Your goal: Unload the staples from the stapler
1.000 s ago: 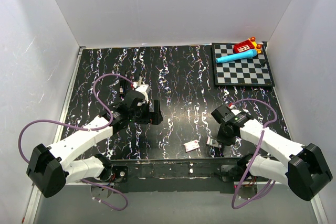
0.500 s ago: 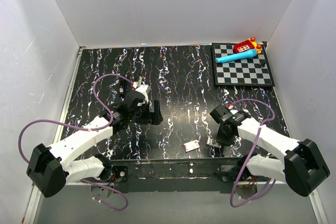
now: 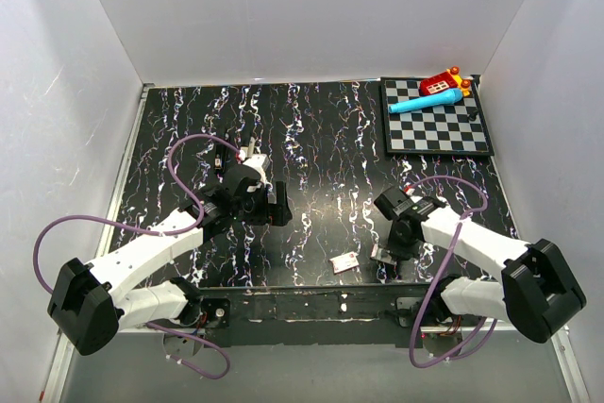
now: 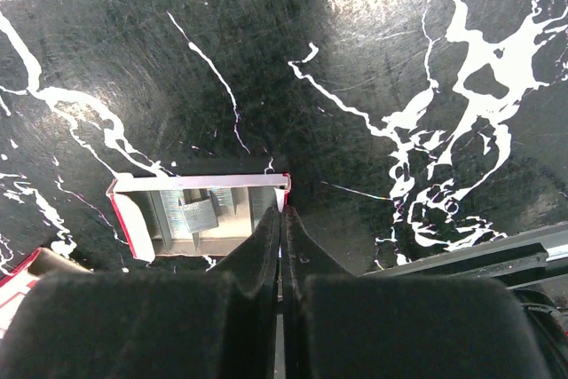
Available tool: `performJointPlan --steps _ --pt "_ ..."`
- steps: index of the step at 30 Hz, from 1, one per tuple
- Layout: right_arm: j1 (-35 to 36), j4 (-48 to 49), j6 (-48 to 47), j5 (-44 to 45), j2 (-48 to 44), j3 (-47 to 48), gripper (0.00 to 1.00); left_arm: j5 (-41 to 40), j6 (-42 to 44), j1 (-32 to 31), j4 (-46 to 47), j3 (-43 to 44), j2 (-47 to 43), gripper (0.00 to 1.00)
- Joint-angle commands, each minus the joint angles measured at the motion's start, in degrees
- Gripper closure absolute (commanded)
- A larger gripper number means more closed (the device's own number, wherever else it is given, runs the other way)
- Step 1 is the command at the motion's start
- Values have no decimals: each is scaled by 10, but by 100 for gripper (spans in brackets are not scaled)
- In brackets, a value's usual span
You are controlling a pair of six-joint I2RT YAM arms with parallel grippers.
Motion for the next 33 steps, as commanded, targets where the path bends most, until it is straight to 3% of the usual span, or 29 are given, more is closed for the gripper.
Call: performJointPlan --steps 1,10,15,25,33 --pt "-3 23 -7 -1 12 16 99 -7 3 -3 6 -5 -10 2" --pt "-3 19 -44 6 17 32 99 31 1 -7 4 -20 -1 2" --pt "-2 49 -66 -32 24 21 99 44 -16 -23 6 -37 4 2" --pt "13 79 -92 -75 28 14 99 54 -56 -103 18 -32 83 7" --pt "47 55 -90 -48 24 23 99 54 -78 -152 24 -13 133 30"
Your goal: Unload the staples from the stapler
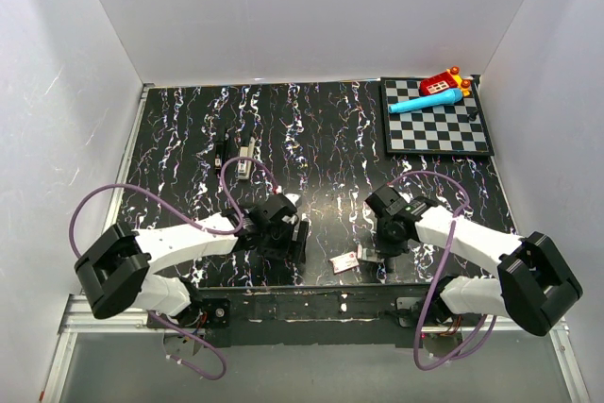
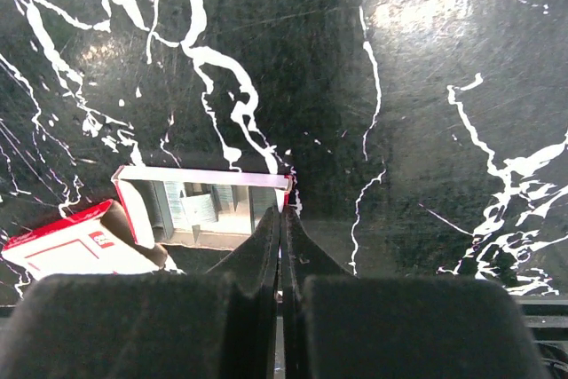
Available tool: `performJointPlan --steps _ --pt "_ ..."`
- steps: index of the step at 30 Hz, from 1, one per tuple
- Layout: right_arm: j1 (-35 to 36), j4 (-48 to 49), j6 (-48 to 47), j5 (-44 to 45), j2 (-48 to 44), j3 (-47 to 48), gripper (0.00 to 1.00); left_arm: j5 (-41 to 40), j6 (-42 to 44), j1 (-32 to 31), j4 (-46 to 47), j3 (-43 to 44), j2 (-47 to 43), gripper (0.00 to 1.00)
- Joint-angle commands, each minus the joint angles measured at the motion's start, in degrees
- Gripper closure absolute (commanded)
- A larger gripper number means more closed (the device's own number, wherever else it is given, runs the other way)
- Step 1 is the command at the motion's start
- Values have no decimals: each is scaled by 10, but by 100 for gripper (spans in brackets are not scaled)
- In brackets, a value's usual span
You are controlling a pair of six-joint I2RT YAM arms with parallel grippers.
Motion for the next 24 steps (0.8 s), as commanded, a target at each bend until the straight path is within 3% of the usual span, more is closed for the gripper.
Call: performJointPlan --steps 1,5,8,24 --pt "22 -21 -1 20 0 14 99 3 -19 -24 12 27 19 32" --pt "28 -43 7 38 -5 18 99 1 -23 -40 12 41 48 53" --pt "29 -57 10 43 -15 16 99 1 -23 -45 13 51 66 63" --pt "42 -54 15 45 -3 24 99 15 -15 -60 30 88 132 88"
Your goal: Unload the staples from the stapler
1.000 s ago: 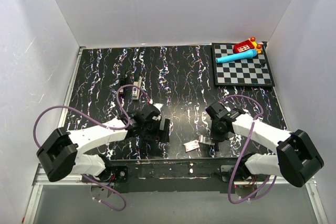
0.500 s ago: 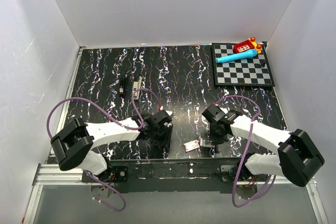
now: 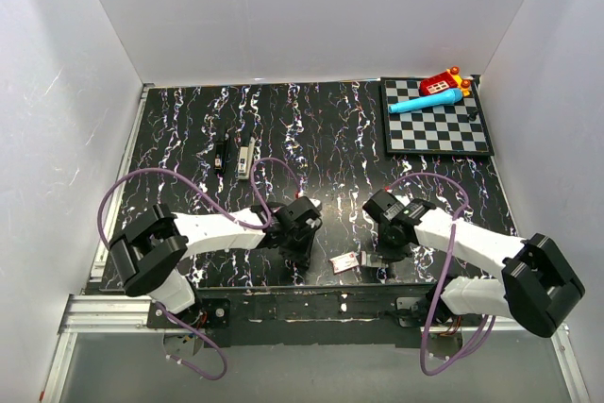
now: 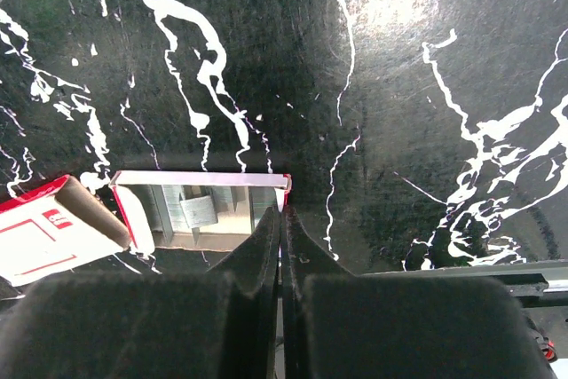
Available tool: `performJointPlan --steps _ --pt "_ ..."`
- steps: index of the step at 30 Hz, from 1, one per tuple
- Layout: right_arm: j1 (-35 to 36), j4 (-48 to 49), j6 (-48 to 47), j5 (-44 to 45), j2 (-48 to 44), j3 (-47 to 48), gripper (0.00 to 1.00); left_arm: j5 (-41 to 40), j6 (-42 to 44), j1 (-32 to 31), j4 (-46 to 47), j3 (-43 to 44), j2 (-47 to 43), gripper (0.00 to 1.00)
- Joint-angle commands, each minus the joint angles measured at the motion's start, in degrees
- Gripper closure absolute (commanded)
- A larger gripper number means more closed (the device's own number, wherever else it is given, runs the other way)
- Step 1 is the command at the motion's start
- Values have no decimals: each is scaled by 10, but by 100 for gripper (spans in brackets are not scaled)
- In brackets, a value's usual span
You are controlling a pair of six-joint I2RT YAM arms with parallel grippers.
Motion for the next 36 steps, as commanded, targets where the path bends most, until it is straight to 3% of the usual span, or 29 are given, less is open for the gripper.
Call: performJointPlan --steps 1,17,36 --pt "4 -4 7 15 14 22 99 11 4 -7 12 18 7 89" --pt "28 30 16 -6 44 25 99 36 2 -18 31 34 49 97" --pt "58 72 0 -47 60 31 99 15 5 -18 24 36 59 97"
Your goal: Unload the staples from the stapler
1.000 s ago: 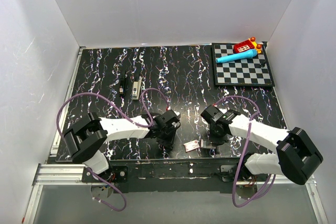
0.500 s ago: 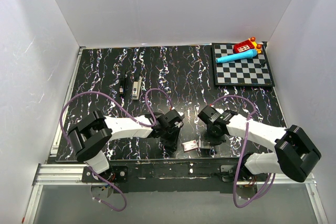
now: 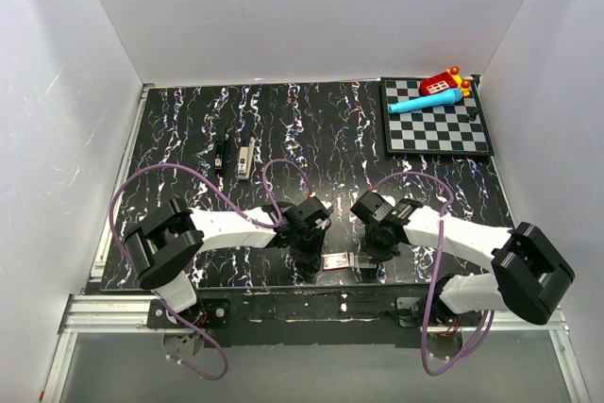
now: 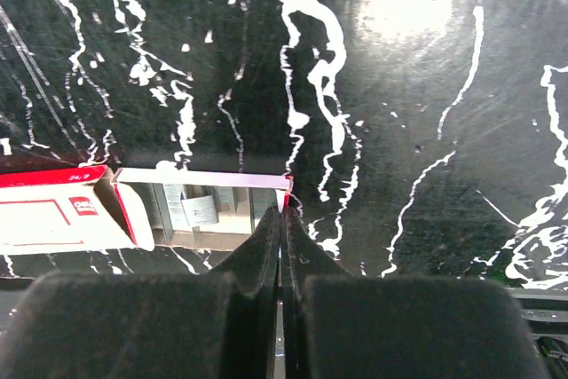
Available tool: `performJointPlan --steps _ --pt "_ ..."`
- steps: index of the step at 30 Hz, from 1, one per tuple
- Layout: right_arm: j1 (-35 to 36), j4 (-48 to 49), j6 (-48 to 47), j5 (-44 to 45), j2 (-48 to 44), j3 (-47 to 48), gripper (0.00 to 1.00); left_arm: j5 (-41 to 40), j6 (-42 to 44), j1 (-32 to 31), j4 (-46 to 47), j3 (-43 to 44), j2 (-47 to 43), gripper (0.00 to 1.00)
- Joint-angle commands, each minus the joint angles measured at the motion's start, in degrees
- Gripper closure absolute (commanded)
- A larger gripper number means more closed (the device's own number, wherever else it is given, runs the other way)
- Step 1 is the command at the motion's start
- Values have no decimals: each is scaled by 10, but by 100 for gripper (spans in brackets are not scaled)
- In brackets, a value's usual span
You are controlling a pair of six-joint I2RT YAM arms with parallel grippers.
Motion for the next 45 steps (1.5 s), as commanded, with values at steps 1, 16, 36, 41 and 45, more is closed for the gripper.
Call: performJointPlan --steps 1,16,36,41,45 --pt "13 38 -6 -27 18 12 99 -28 4 -4 -15 10 4 97" --pt "27 77 -42 -52 31 20 99 -32 28 -3 -11 0 7 98" --pt "55 72 -56 -74 58 55 99 -18 61 -3 -4 -9 9 98" --pt "66 82 -51 -83 72 67 99 -15 55 -3 -4 -3 5 99" --pt "72 94 -47 -88 72 77 99 -19 52 -3 -5 2 1 99"
